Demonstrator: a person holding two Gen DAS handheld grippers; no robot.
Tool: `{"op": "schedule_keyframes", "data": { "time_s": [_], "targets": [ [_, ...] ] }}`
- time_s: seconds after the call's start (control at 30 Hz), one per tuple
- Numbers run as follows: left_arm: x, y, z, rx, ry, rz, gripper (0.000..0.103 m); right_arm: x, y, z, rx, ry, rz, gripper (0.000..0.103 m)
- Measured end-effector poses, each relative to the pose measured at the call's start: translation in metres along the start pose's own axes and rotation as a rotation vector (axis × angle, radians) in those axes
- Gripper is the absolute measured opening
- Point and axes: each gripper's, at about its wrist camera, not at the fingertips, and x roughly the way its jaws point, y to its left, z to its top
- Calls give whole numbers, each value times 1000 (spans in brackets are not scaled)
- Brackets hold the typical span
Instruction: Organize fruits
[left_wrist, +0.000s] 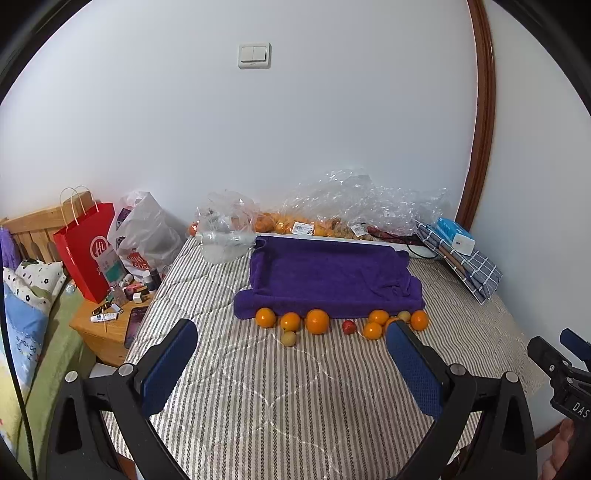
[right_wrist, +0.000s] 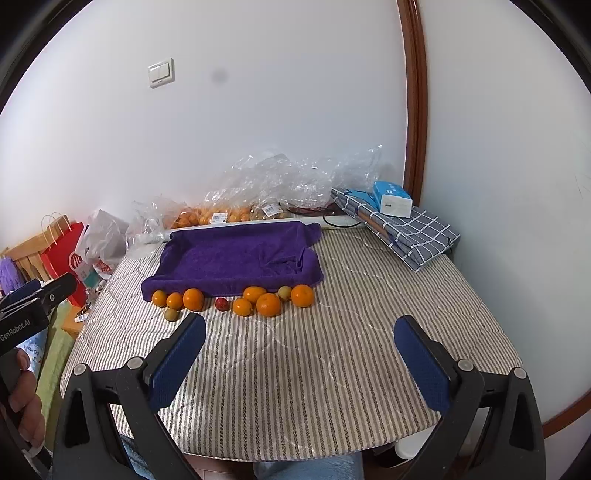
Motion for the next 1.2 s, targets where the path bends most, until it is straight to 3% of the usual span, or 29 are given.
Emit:
{"op": "schedule_keyframes", "data": {
  "time_s": [0.57,0.77,1.2],
  "targets": [
    [17,5,-8,11,15,-12,103,23,10,-4,-32,13,14,101],
    [46,12,-13,5,48,-7,103,51,13,-6,-34,18,30,101],
    [116,44,-20,-17,104,12,94,142,5,-15,-63,154,0,95]
  ]
}}
